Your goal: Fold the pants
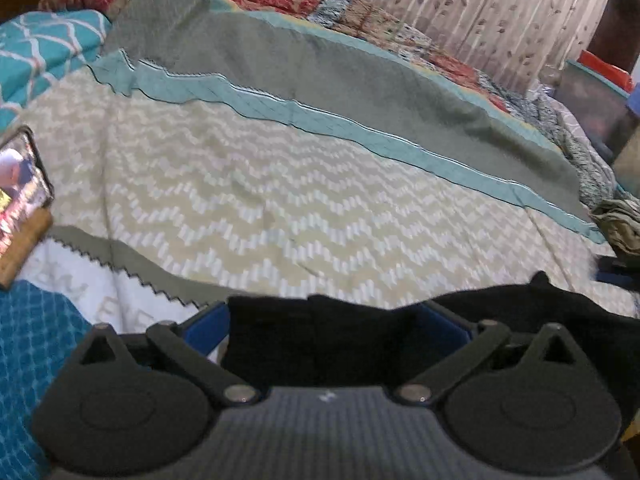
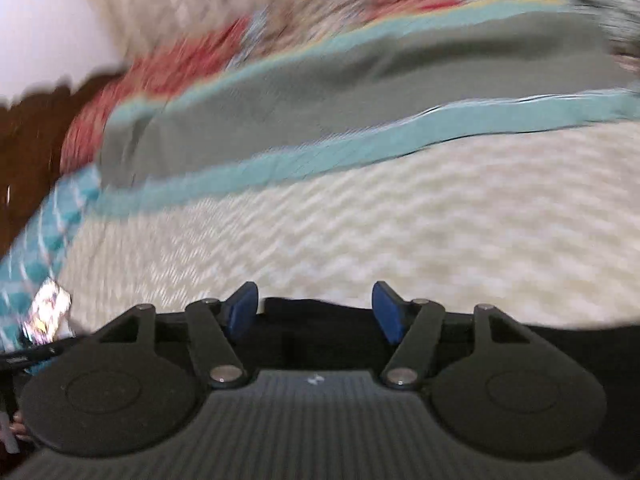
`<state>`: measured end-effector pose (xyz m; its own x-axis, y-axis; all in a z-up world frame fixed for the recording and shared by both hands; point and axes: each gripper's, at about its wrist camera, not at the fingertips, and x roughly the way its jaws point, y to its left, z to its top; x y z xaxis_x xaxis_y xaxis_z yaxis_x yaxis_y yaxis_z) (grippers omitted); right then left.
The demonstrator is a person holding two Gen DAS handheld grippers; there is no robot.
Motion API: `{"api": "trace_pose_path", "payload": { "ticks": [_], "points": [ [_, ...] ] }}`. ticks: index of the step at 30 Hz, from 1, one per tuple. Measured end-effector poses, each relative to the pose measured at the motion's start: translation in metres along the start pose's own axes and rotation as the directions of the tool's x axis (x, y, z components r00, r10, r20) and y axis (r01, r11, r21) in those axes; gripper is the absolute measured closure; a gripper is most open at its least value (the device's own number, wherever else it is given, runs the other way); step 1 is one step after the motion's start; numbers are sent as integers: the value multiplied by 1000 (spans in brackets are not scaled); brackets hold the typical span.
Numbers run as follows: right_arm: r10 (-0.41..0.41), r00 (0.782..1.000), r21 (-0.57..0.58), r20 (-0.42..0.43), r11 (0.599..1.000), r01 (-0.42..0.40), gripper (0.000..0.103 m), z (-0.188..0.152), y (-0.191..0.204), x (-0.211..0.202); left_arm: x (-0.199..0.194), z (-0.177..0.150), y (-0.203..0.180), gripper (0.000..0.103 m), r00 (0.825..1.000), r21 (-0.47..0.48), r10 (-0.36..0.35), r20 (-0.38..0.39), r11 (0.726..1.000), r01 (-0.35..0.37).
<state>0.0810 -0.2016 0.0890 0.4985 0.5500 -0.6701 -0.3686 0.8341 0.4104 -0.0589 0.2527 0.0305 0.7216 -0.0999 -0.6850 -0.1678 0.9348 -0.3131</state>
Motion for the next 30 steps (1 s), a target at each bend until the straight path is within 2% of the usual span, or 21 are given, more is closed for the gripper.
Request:
{"api": "trace_pose_path", "payload": {
  "ticks": [2,4,5,7,8,9,10,12,13,15,17,18,20,22,24,25,26,27,28,30],
  "points": [
    [0,997,-42,-78,999,-3,35,3,13,36,-5,-6,-4,13,1000,9,-9,12,1000,9],
    [-37,989,-76,-146,997,26,35,4,25,60,-6,-11,-8,42,1000,24,-5,-7,1000,5],
    [-45,980,-89,-196,996,28,36,3,27,70,-5,-14,-11,46,1000,30,4,-24,1000,-3],
    [-55,956,-150,-289,989,12,47,-11,36,82,-10,-23,-16,58,999,52,41,-16,998,-40],
    [-82,959,-237,-272,971,16,62,-21,43,78,-14,-26,-18,60,998,53,55,-2,997,-55],
    [-93,961,-295,-261,955,13,72,-28,51,74,-19,-28,-19,64,998,42,58,12,997,-59],
    [-88,961,-306,-263,952,3,82,-32,55,68,-25,-30,-20,69,998,23,60,31,998,-61],
    [-75,969,-304,-235,953,-1,85,-34,62,54,-36,-23,-21,74,996,-20,54,68,998,-52],
    [-66,979,-313,-194,950,2,85,-31,68,45,-42,-17,-21,78,994,-47,43,97,998,-38],
    [-31,996,-312,-80,950,4,86,-13,83,26,-53,-2,-22,81,988,-86,29,150,996,-17],
    [17,1000,-263,18,965,-12,87,14,98,12,-62,17,-23,84,979,-112,17,205,994,6],
    [36,997,-255,65,967,-18,87,26,106,6,-66,27,-23,88,971,-118,12,239,993,17],
    [46,986,-272,159,962,-1,87,43,113,5,-67,43,-24,88,957,-112,13,291,993,20],
    [38,973,-258,226,966,22,87,60,98,5,-59,59,-24,88,945,-109,20,327,994,17],
    [9,967,-220,254,974,49,87,73,90,30,-40,72,-25,85,945,-93,40,325,996,-10],
    [-30,965,-215,259,973,88,87,80,89,50,-22,78,-26,78,950,-81,70,306,996,-47],
    [-79,965,-204,249,970,132,85,84,85,74,-7,80,-26,75,952,-74,114,285,993,-97],
    [-132,965,-198,226,964,178,78,85,75,93,9,81,-27,68,952,-61,174,252,985,-164],
    [-184,965,-200,186,955,221,75,82,64,109,29,81,-25,65,951,-36,236,202,972,-234],
    [-283,955,-200,89,934,296,73,71,54,143,43,76,-14,65,953,-50,277,123,961,-273]
  ]
}}
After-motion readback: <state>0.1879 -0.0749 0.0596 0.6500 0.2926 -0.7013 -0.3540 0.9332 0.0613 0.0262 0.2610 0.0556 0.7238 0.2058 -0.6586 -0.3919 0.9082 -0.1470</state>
